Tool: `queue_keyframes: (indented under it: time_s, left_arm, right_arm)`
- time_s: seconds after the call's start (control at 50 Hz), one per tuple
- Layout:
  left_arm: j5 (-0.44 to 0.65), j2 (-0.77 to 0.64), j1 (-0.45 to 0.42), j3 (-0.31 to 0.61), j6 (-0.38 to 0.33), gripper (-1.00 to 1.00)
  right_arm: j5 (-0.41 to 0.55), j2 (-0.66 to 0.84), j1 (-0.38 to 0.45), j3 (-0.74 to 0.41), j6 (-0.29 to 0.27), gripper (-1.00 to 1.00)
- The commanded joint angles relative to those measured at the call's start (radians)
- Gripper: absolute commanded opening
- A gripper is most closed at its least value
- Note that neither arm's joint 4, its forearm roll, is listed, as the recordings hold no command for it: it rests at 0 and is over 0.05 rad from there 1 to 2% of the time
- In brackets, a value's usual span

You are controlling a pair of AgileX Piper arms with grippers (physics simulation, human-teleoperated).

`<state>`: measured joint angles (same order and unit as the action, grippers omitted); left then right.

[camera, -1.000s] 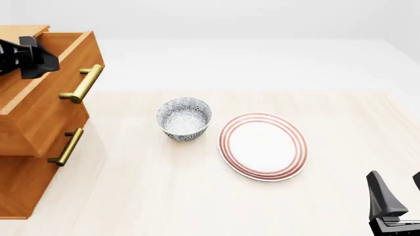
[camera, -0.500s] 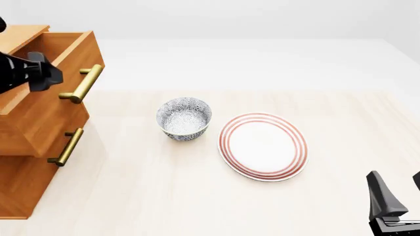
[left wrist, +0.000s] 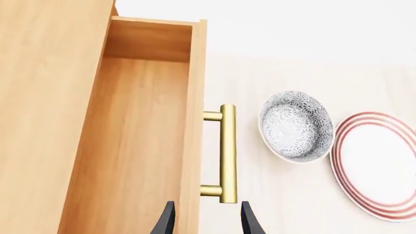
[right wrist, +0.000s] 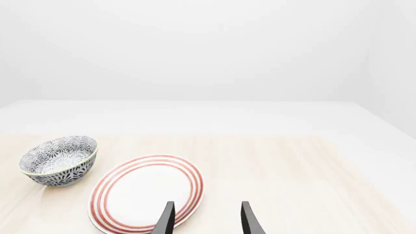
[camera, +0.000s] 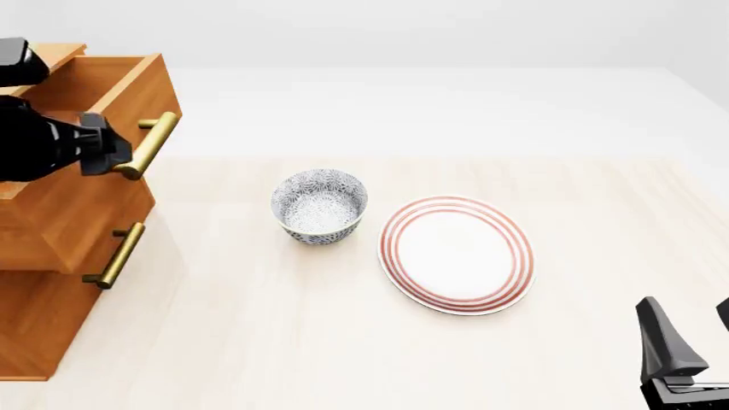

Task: Open the top drawer of the cabinet.

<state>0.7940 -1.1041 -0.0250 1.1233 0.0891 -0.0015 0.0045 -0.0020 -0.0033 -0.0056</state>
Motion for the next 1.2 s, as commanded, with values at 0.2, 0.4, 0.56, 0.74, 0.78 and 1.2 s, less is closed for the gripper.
queue_keyframes:
  time_s: [0.2, 0.4, 0.56, 0.74, 0.78, 1.2]
  left_arm:
    - [-0.011, -0.051, -0.086, -0.009, 0.003, 1.00]
    - [-0.007, -0.100, -0.181, -0.001, 0.007, 1.00]
    - [-0.014, -0.135, -0.228, 0.000, 0.006, 1.00]
    - [-0.015, -0.153, -0.263, 0.000, -0.001, 1.00]
    - [-0.015, -0.153, -0.272, 0.004, 0.000, 1.00]
    - [-0.006, -0.155, -0.313, 0.002, -0.003, 1.00]
  right_arm:
    - [0.000, 0.000, 0.000, 0.000, 0.000, 1.00]
    - [0.000, 0.000, 0.000, 0.000, 0.000, 1.00]
    - [0.000, 0.000, 0.000, 0.000, 0.000, 1.00]
    - [0.000, 0.000, 0.000, 0.000, 0.000, 1.00]
    - [0.000, 0.000, 0.000, 0.000, 0.000, 1.00]
    - [0.000, 0.000, 0.000, 0.000, 0.000, 1.00]
